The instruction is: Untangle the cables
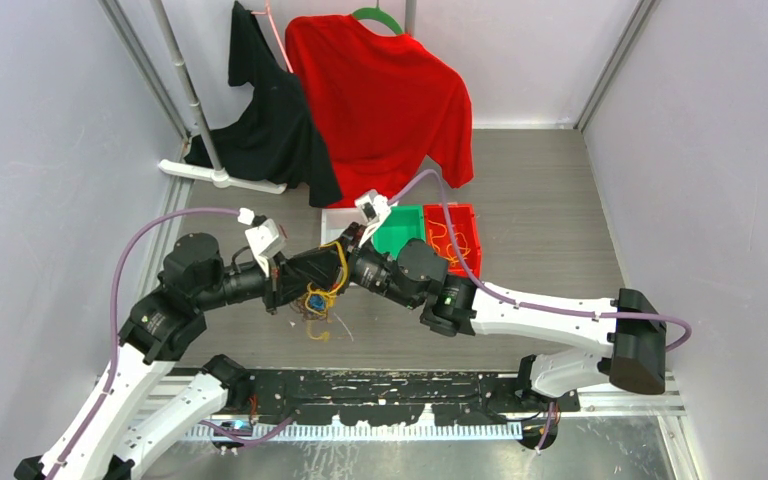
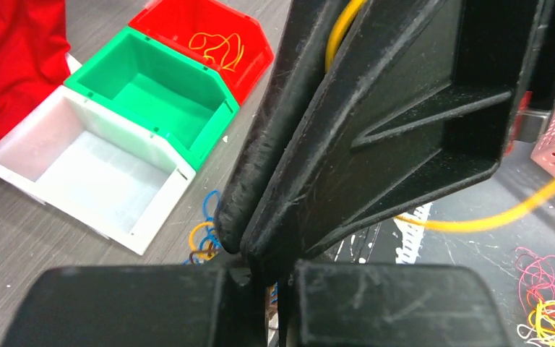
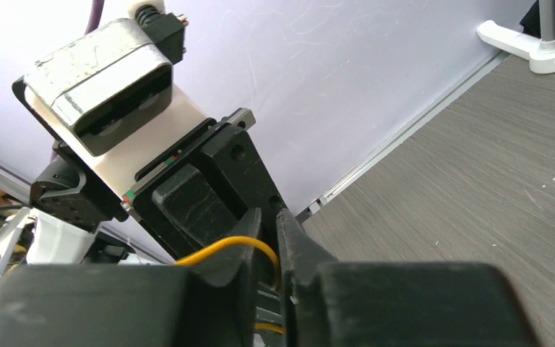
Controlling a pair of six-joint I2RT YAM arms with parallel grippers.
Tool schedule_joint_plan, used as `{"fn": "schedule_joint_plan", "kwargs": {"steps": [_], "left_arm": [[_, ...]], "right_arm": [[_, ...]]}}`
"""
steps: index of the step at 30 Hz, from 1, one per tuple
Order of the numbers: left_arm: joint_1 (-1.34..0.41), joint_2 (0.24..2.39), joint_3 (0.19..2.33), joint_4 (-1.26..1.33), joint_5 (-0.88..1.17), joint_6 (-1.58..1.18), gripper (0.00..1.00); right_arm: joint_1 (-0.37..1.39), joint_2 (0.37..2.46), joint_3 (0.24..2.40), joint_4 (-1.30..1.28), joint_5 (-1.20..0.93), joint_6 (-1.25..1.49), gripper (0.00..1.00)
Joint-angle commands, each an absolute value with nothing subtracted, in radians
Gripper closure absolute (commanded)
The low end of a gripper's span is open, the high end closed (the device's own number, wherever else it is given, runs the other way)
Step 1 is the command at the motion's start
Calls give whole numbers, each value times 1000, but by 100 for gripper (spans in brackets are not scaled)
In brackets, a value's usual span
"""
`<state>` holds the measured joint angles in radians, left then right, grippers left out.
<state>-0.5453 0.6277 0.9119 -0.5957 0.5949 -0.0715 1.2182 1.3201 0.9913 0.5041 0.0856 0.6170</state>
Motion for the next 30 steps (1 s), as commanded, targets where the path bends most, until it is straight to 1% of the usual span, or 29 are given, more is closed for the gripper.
{"fn": "schedule_joint_plan", "kwargs": {"steps": [1,4,6,9,13,14,16,22,24,30], "left_arm": [[-551,615,982,-509,658,-95,100],[-549,613,984,-550,704,-99,100],[-550,606,977,-583,724,-91,100],[-550,597,972,-616,756,-87,100],[-549,605,982,-627,808,-120,100],[-549,608,986,-623,818,-131,100],[-549,610,990,-608,837,-153,100],[-544,616,986,-535,848,-243,100],[-538,622,989,-514,845,-267,100],[-521,639,994,-465,836,-335,99]], "right_arm": [[1215,1311,993,520,120,645,71],[1208,1276,964,527,130,656,49],[1187,1254,962,494,97,660,41],[1146,1222,970,419,8,669,38],[1070,1193,1019,234,-215,656,35],[1058,1184,1029,180,-252,648,32],[1039,1148,1019,129,-285,633,31],[1009,961,858,210,-229,631,30],[1008,927,802,243,-220,619,29],[1033,974,730,345,-299,634,25]]}}
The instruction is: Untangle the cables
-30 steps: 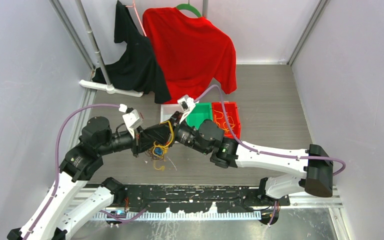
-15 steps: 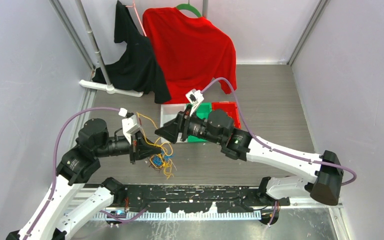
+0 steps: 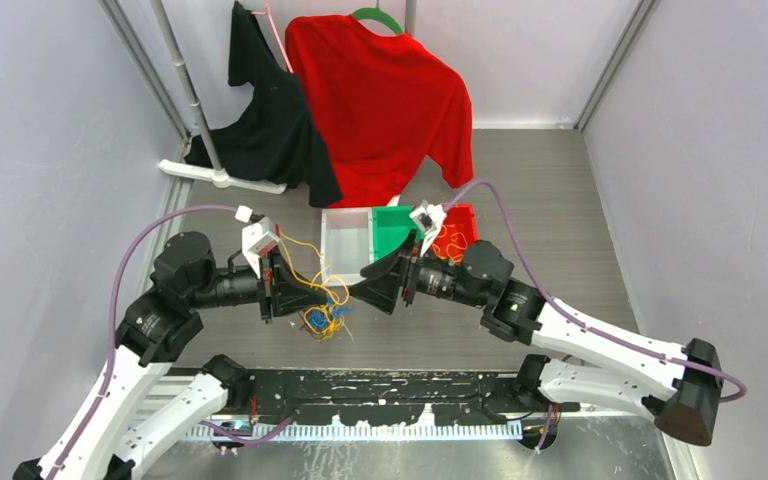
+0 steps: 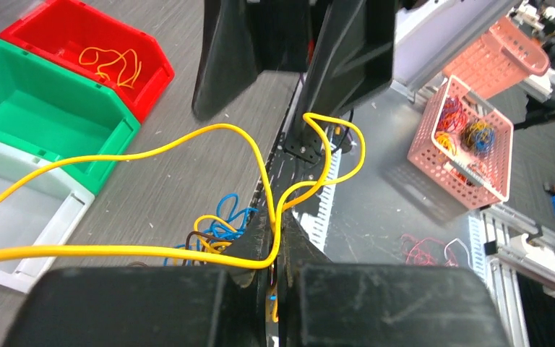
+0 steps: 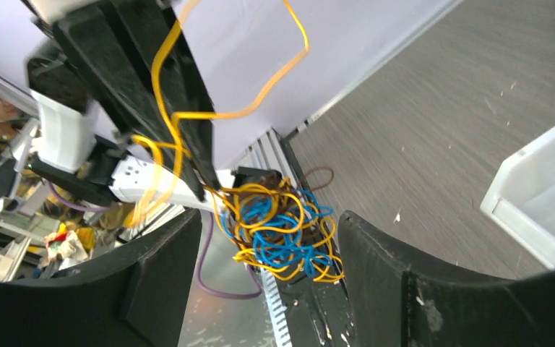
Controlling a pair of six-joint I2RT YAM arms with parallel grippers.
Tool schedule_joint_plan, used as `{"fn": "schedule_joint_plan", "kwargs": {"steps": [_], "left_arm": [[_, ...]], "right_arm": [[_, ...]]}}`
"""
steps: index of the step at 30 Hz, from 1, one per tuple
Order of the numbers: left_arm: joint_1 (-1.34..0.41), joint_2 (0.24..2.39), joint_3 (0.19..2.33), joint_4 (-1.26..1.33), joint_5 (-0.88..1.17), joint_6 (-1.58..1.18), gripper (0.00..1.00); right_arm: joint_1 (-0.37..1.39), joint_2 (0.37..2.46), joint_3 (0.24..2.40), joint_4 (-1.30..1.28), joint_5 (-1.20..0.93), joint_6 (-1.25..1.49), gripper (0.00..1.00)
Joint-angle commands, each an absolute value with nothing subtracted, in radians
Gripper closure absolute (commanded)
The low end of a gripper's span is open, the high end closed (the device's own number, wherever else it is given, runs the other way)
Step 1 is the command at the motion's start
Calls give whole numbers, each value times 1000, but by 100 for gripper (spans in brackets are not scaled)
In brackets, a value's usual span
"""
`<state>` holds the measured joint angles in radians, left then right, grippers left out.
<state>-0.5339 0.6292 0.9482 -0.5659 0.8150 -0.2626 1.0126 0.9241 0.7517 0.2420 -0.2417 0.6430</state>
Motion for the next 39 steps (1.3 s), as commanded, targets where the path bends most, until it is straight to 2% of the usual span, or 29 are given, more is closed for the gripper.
{"fn": "schedule_joint_plan", "kwargs": {"steps": [1,5,8,10,12,14,15,16,20,25,28,31,39], "left_arm": [[-518,643,994,-458,834,-346,98],[-501,662,1009,-434,832,-377,96],[-496,669,1018,-430,841,-391,92],[-495,673,1020,-427,847,-404,90],[-495,675,1023,-420,857,-419,88],[-493,674,1027,-415,863,-436,80],[-492,672,1030,-413,861,-445,72],[-491,672,1031,-409,859,-454,68],[-485,677,1027,-377,848,-476,66],[-480,681,1001,-351,836,-460,72],[-480,678,1001,-357,795,-411,89],[-479,677,1038,-368,720,-358,99],[-479,706,1143,-398,736,-290,100]], "right_arm": [[1052,997,738,354,-302,615,24],[1151,1090,800,333,-254,513,20],[1185,1144,822,371,-180,478,22],[1199,1173,829,403,-112,478,30],[1204,1196,814,477,-73,484,47],[1207,1210,808,500,-55,489,65],[1210,1214,809,498,-53,485,72],[1213,1217,810,491,-53,480,76],[1228,1214,813,435,-55,455,83],[1245,1195,797,400,-26,434,88],[1247,1189,792,383,-17,436,89],[1248,1194,786,359,-11,442,89],[1250,1177,706,356,42,458,84]]}}
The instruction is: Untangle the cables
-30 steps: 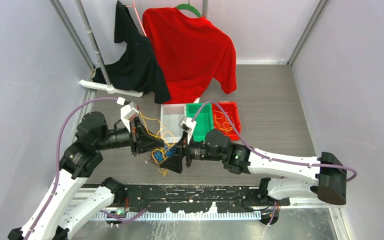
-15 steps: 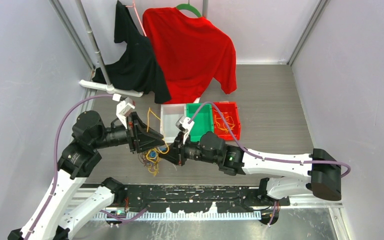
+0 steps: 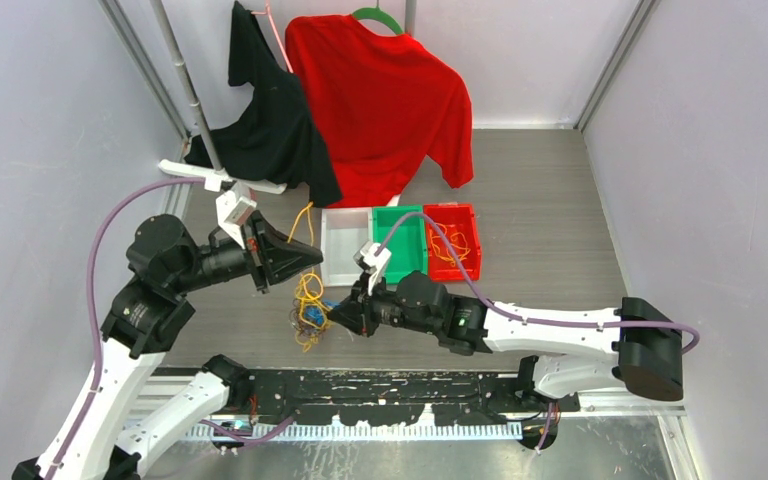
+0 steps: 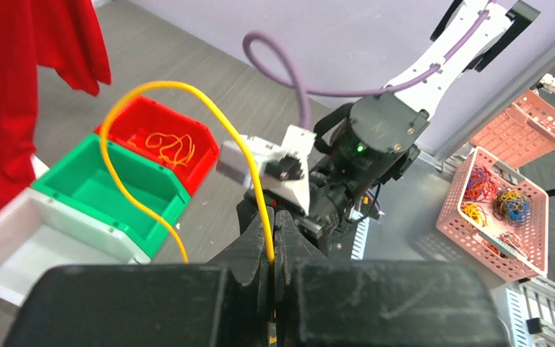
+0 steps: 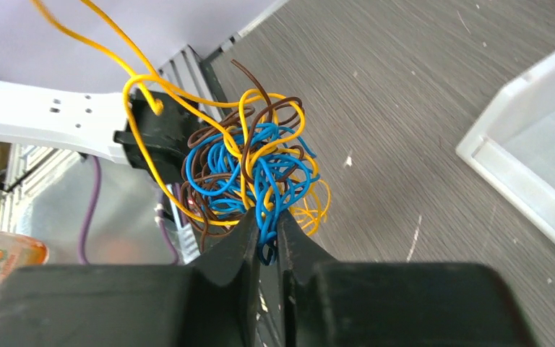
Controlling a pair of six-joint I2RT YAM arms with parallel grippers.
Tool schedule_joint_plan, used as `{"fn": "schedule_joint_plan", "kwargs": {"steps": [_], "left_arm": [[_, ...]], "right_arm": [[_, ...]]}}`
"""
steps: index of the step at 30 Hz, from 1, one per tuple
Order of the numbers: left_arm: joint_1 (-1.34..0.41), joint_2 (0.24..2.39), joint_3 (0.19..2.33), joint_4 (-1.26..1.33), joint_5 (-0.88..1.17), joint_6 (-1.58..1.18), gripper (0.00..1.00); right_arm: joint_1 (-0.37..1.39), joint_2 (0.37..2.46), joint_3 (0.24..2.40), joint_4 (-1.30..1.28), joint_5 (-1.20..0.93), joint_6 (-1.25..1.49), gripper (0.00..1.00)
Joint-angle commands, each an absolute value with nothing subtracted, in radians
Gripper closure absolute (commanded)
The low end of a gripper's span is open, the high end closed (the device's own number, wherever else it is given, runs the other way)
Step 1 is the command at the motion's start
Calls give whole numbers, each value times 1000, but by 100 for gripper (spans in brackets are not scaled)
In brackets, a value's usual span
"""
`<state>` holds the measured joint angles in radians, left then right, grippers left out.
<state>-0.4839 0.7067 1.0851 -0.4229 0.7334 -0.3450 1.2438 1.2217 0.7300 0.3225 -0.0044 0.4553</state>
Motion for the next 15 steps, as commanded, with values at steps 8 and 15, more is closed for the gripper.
{"fn": "schedule_joint_plan", "kwargs": {"steps": [8,15], "left_arm": [[-479,720,1187,-443,806,-223,100],[-479,738,1210,-429,834,-227,100]], "right_arm": [[1250,1082,719,241,102,382,34],[1250,1092,798,257,61,320,27]]}}
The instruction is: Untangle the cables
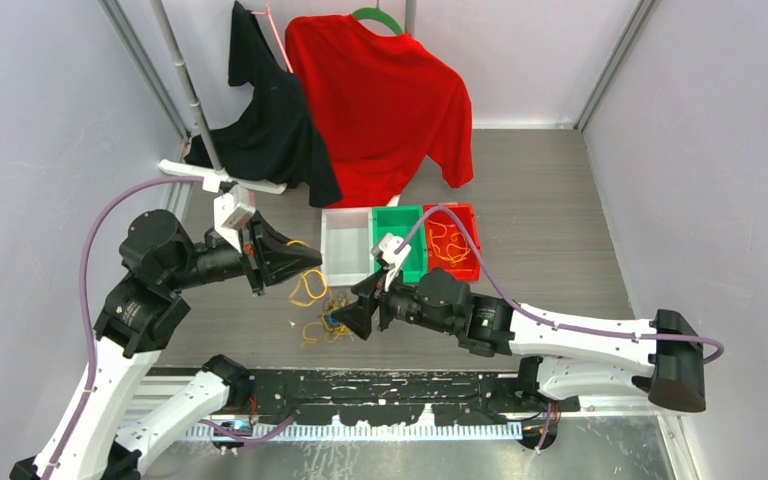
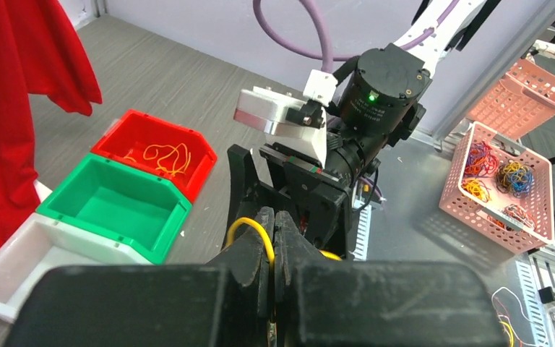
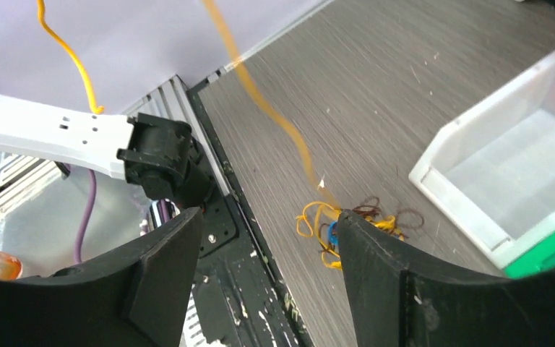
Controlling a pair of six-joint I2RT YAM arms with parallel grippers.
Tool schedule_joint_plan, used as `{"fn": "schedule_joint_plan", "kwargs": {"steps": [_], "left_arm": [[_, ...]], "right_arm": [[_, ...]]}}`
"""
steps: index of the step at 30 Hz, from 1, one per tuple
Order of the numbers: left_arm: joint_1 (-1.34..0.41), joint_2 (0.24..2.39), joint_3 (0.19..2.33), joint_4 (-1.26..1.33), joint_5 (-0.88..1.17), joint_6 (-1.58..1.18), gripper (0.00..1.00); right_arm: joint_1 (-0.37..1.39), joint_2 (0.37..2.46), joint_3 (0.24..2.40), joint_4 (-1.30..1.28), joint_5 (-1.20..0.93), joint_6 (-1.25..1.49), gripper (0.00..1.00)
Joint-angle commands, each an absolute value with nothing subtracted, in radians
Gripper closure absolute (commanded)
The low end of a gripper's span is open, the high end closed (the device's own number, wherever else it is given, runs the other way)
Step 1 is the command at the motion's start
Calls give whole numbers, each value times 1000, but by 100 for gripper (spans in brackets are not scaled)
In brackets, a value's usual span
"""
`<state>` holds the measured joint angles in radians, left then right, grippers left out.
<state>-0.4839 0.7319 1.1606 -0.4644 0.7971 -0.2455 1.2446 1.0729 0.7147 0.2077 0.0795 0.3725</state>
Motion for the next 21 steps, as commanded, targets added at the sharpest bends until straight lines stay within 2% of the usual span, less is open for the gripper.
{"fn": "schedule_joint_plan", "kwargs": {"steps": [1,8,13,21], "left_arm": [[-479,744,1215,-427,834,-225,100],[-479,772,1276,-431,853,-208,100],[-479,779,1323,-465,874,-188,100],[-479,812,1439,-468,887,-185,100]], "right_arm": [[1250,1112,807,271,49,320,26],[1251,1274,880,377,89,301,26],[1252,1367,910,451,183,271,37],[1252,1479,913,515,170,299,52]]}}
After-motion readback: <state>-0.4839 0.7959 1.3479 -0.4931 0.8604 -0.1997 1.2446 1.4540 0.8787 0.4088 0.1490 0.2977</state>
